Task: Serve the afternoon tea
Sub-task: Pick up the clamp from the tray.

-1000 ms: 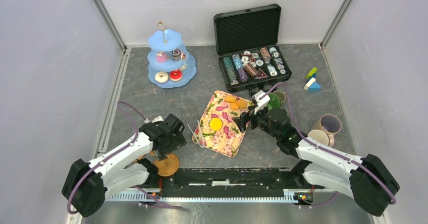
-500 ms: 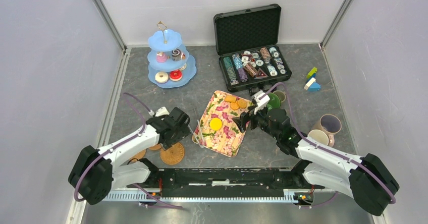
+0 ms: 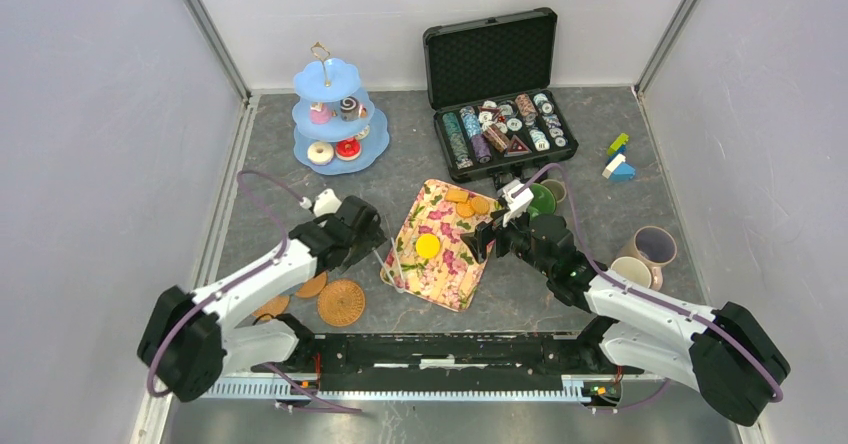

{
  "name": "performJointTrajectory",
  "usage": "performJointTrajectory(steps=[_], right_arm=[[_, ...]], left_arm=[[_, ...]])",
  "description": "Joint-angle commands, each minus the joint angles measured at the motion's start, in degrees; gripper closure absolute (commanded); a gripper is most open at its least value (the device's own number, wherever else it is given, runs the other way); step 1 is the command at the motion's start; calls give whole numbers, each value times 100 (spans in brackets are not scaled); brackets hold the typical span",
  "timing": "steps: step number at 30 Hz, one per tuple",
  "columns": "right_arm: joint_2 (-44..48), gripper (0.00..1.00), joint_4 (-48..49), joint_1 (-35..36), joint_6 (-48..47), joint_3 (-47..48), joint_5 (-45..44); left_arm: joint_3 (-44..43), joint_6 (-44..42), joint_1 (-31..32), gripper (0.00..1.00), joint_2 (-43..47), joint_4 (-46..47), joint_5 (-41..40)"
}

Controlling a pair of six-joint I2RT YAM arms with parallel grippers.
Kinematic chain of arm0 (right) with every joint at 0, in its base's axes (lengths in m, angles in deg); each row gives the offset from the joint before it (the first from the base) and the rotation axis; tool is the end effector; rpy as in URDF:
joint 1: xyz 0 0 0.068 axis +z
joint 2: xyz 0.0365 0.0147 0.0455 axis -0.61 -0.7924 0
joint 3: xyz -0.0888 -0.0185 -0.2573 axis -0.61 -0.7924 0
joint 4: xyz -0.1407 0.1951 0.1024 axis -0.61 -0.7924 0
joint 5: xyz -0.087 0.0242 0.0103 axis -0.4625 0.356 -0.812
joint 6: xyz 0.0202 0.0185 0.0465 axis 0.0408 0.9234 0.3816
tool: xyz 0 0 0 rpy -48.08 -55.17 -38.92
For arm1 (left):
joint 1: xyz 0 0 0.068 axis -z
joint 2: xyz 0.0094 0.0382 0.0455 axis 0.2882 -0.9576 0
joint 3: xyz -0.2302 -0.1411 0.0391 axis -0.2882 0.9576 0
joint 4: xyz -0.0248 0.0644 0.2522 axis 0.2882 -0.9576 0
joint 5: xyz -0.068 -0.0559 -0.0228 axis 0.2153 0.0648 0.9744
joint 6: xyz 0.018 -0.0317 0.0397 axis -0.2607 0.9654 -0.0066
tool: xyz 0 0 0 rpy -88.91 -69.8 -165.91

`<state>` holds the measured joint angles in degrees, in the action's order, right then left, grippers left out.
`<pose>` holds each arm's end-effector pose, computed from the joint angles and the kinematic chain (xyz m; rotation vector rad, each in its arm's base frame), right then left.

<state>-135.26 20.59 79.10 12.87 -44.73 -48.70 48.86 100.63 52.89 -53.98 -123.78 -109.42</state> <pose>0.1624 0.1441 0.2069 -0.4906 1.8205 0.6536 0.1685 -0.1072 0.2042 -0.8028 2.3927 -0.2475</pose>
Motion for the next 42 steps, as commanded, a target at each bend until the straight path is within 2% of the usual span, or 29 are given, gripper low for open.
performJointTrajectory(steps=[1, 9, 15, 18, 23, 29, 32, 36, 42], right_arm=[[-19, 2, 132, -8, -21, 250, -12], [-53, 2, 89, -3, -48, 271, -12], [-188, 1, 105, 26, 12, 320, -4], [-307, 1, 141, 177, 86, 372, -117], [-645, 1, -6, 638, 243, 693, -454], [-1010, 1, 419, 825, 1274, 980, 523], [-1139, 1, 744, 849, 1887, 1049, 681], [-1137, 5, 1025, 856, 2474, 969, 548], [-767, 10, 1280, 858, 2899, 626, 162]], left_arm=[[-355, -356, 16, 16, -728, 571, -318], [-392, -438, 11, 62, -1440, 841, -618], [-702, -828, 14, 88, -1557, 672, -779], [-958, -1008, 20, 96, -1529, 464, -805], [-1291, -1239, 209, 98, -1173, 261, -961], [-1844, -1459, 1108, 98, -898, 127, -1515], [-2171, -1564, 1550, 98, -979, 39, -1838], [-2473, -1595, 1939, 98, -1140, -115, -2179], [-2649, -1624, 2177, 98, -1333, -94, -2320]])
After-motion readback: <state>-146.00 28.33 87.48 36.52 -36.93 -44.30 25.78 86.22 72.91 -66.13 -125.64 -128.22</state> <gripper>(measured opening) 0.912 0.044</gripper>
